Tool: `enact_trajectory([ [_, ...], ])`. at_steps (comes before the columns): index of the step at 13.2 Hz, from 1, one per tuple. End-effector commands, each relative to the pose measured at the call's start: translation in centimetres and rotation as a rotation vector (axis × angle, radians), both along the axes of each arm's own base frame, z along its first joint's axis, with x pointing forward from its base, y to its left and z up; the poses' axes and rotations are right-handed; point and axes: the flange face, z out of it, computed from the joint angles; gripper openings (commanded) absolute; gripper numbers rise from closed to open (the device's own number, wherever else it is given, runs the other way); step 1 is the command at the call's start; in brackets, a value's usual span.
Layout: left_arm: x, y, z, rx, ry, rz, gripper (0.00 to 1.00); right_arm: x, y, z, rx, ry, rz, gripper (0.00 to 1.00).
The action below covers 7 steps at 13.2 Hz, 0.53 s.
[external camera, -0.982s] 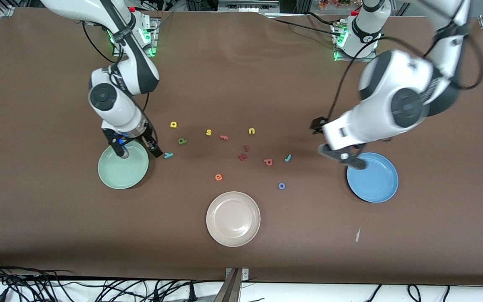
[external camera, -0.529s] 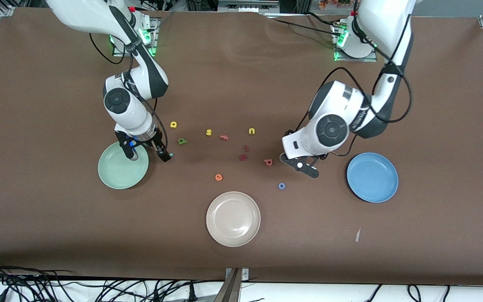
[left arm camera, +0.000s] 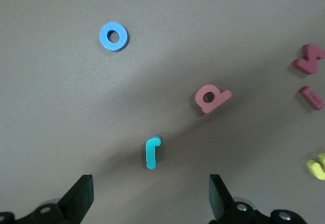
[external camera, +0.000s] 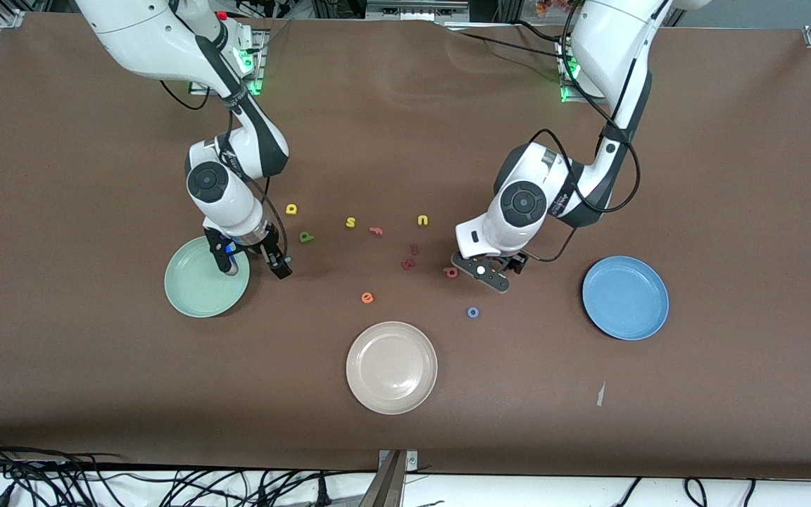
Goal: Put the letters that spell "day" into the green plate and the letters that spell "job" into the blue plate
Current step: 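Reach the right gripper to the cyan y while the left gripper reaches the cyan r, then grasp the cyan y with the right gripper while the left gripper grasps the cyan r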
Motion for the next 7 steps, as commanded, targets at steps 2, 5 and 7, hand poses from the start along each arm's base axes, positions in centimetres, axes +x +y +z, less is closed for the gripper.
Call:
enact_trajectory([
  [2, -0.5, -0.2, -1.5, 0.006, -0.042, -0.029, 1.00, 0.5, 0.3, 0.0, 0.015, -0.006, -0.050, 0.70],
  [5, -1.5, -0.5, -3.9, 0.004, -0.057, -0.041, 1.00, 0.3, 0.3, -0.5, 0.008, 0.001, -0.057, 0.65],
  [7, -1.6, -0.5, -4.9, 0.008, -0.052, -0.042, 1.00, 0.2, 0.3, -0.9, 0.004, 0.008, -0.055, 0.64],
])
